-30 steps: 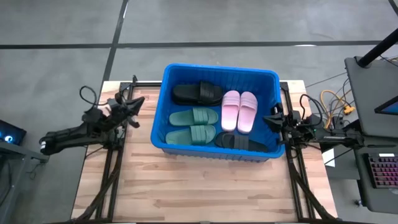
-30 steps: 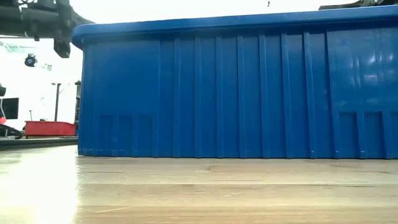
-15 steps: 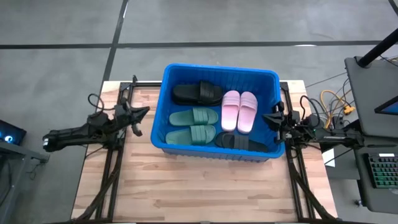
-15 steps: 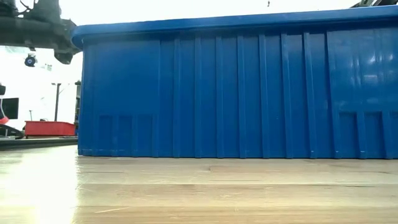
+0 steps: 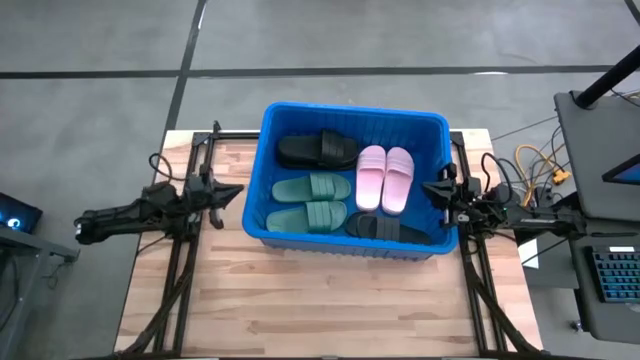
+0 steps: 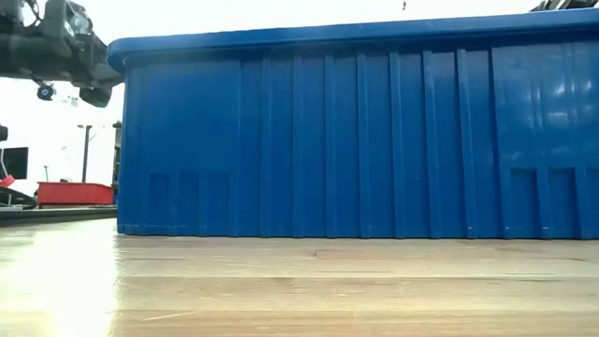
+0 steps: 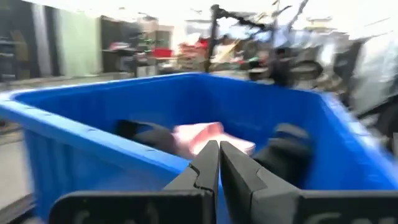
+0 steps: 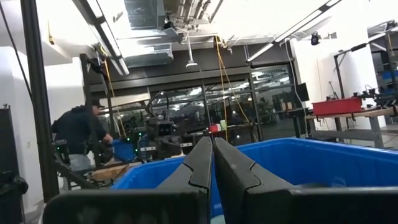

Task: Pick and place slides into bin
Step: Return to Home Position

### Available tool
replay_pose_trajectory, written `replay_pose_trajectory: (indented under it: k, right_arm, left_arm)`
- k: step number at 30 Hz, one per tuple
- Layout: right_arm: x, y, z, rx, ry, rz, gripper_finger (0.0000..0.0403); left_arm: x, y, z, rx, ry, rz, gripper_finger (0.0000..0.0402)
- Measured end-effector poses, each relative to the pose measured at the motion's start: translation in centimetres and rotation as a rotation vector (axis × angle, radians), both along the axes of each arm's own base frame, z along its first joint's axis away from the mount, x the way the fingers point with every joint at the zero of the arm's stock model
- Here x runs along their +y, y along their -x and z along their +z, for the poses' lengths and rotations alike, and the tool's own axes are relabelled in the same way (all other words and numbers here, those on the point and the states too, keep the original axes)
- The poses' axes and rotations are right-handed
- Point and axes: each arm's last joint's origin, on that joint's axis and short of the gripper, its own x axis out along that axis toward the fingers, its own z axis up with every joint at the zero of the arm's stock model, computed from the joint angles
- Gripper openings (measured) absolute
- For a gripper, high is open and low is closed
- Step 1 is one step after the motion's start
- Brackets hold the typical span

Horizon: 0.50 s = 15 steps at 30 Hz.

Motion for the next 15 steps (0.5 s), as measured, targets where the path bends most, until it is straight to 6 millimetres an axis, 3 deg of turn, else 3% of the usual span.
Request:
replay_pose_trajectory:
  k: [8, 15]
  right_arm:
    - [0.0, -0.1, -0.1, 0.014, -0.004, 0.001, 0.0008]
    - [0.0, -0.1, -0.2, 0.025, -0.032, 0.012, 0.0008]
  left_arm:
    - [-0.4, -0.5, -1.6, 0.034, 0.008, -0.151, 0.0000]
    - [-0.7, -1.0, -2.4, -0.044, 0.023, -0.258, 0.0000]
